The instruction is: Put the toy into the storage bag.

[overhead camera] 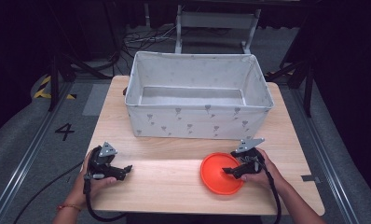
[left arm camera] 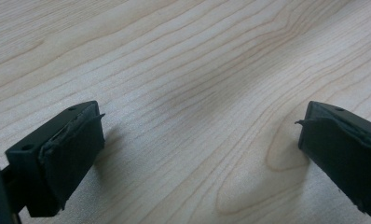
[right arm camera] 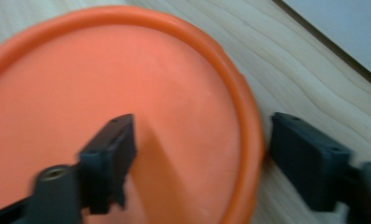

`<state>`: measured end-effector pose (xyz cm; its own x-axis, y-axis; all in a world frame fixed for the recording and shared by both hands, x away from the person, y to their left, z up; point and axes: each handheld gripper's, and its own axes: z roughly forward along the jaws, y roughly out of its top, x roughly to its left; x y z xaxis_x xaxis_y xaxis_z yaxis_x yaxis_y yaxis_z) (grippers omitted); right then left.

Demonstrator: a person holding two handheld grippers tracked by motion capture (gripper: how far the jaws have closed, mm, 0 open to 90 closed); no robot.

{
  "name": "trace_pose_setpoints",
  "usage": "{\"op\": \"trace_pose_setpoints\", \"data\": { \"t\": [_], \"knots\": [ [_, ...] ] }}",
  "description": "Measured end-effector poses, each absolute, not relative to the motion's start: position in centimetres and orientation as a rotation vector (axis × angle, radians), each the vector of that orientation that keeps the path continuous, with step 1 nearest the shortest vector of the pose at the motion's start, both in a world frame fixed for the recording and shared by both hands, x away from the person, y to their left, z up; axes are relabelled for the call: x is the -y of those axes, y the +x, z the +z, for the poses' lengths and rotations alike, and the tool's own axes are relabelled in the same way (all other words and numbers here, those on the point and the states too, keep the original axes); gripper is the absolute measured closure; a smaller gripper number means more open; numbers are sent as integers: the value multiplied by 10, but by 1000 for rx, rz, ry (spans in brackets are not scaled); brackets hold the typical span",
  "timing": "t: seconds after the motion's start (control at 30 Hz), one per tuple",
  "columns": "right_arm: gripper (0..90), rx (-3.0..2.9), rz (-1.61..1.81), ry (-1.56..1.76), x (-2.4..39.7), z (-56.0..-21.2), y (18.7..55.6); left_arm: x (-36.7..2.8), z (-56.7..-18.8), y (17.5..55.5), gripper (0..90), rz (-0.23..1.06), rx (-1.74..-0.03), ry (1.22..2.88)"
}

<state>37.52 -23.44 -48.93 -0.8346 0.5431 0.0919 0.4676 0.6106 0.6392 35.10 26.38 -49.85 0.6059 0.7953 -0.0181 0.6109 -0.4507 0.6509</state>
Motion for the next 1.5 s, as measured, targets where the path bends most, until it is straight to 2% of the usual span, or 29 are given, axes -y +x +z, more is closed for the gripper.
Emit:
{"op": "trace_pose_setpoints", "data": {
  "t": [0.17,0.2,0.23,0.27,0.3,0.43,0.63,0.97,1.5],
  "knots": [
    [375,-2712,1047,860,231,-489,376,-264,-499,351,5,383,-1106,2210],
    [446,-2699,1053,883,232,-489,378,-264,-499,351,5,379,-1105,2212],
    [446,-2699,1053,883,232,-489,378,-264,-499,351,3,379,-1105,2212],
    [562,-2671,1093,944,235,-489,382,-264,-498,352,3,380,-1101,2214],
    [606,-2649,1131,974,236,-491,384,-263,-499,353,2,380,-1102,2212],
    [632,-2641,1129,1003,233,-491,387,-261,-499,356,2,377,-1113,2209],
    [742,-2671,1191,1072,245,-487,392,-261,-499,356,2,378,-1111,2210],
    [829,-2670,1267,941,250,-460,381,-261,-499,356,3,380,-1111,2210],
    [830,-2668,1038,501,223,-388,347,-261,-499,355,6,383,-1113,2209]
  ]
}}
